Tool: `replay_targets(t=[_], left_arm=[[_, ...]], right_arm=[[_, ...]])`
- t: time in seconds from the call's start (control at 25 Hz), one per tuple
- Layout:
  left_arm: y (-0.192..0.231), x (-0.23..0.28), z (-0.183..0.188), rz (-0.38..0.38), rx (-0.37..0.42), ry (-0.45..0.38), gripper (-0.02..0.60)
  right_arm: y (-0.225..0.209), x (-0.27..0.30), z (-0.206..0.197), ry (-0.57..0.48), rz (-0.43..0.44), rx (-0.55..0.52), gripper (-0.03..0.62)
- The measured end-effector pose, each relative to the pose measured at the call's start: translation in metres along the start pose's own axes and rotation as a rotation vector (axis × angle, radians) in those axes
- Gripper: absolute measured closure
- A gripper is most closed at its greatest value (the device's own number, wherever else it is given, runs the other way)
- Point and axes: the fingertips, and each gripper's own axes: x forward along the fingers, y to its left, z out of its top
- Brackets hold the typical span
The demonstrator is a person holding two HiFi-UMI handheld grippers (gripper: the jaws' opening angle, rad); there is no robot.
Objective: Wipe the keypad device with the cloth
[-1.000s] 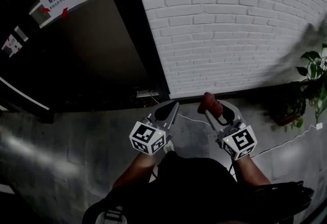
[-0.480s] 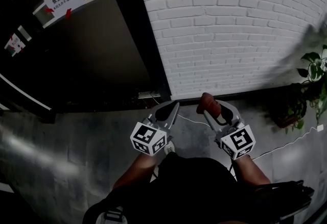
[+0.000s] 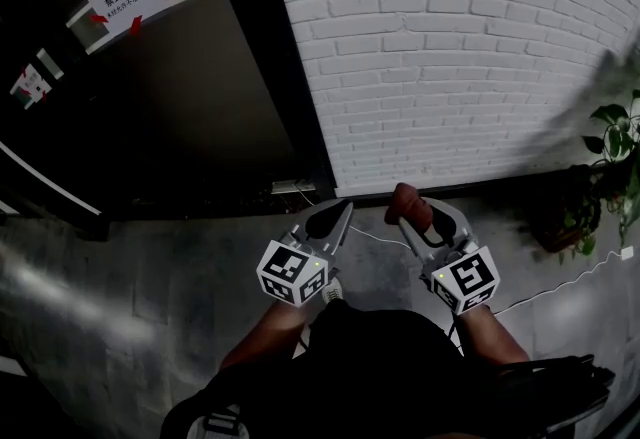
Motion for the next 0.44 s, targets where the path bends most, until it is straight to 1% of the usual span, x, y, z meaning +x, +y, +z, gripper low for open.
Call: replay_targets(t=[0.44], left_arm=[[-0.0015, -0.0010, 0.0046, 0.003, 0.009, -0.014, 0.566]], right_arm=[[0.0032, 0.0019, -0.0013, 0.000, 0.014, -0.020, 0.451]])
